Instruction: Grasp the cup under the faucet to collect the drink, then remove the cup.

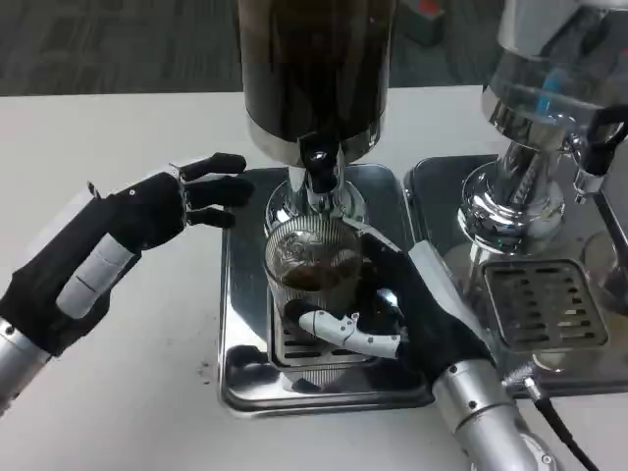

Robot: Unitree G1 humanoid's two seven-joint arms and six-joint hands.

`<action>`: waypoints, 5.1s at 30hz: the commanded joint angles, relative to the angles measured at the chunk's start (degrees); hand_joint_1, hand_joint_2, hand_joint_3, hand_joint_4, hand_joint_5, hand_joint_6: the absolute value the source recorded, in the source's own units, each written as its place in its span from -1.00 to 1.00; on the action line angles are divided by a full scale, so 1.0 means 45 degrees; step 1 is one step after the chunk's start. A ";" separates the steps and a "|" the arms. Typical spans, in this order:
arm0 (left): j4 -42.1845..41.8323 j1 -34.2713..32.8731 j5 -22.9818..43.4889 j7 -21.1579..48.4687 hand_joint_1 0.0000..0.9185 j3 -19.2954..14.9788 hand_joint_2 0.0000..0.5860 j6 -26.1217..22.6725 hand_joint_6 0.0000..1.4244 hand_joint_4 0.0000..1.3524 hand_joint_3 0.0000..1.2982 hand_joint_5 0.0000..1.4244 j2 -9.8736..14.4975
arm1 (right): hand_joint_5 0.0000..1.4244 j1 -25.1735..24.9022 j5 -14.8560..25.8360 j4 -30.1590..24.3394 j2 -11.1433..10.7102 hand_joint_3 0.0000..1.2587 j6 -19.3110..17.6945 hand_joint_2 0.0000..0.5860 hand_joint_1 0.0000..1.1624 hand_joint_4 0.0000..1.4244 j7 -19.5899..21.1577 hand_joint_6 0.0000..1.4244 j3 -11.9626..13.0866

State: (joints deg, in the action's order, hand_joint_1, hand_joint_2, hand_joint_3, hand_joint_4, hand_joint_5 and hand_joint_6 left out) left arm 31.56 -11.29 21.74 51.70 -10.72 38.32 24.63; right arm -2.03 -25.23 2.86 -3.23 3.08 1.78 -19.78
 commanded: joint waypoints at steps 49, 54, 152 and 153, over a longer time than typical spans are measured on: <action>0.0156 0.0039 -0.0506 -0.0211 -1.00 -0.0031 -0.65 0.0000 -0.51 -0.52 -0.63 -0.64 0.0145 | 0.14 0.1174 -0.1847 0.1248 0.0411 -0.14 -0.2952 -0.29 0.36 -0.13 0.5506 0.52 -0.0393; 0.0245 -0.0015 -0.0545 -0.0213 -1.00 -0.0013 -0.65 0.0055 -0.51 -0.52 -0.63 -0.64 0.0136 | 0.15 0.1342 -0.1942 0.0911 0.0293 -0.14 -0.2937 -0.29 0.36 -0.12 0.5562 0.55 -0.0214; -0.0880 0.2134 -0.3569 -0.2477 -1.00 0.1436 -0.67 0.7409 -0.67 -0.87 -0.74 -0.88 0.3239 | 0.28 0.7458 -0.2163 -0.7072 -0.0965 -0.06 -0.2504 -0.37 0.49 -0.05 0.2585 0.72 0.2151; -0.0970 0.2214 -0.3532 -0.2520 -1.00 0.1471 -0.67 0.7449 -0.68 -0.88 -0.74 -0.88 0.3306 | 0.28 0.7494 -0.2157 -0.7101 -0.0973 -0.06 -0.2513 -0.37 0.50 -0.05 0.2569 0.72 0.2161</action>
State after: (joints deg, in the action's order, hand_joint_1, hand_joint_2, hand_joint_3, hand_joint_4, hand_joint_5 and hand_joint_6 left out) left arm 28.56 -2.38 6.15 41.53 -4.91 70.69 38.09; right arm 31.36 -35.62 -26.96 -7.55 -6.38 13.24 -10.42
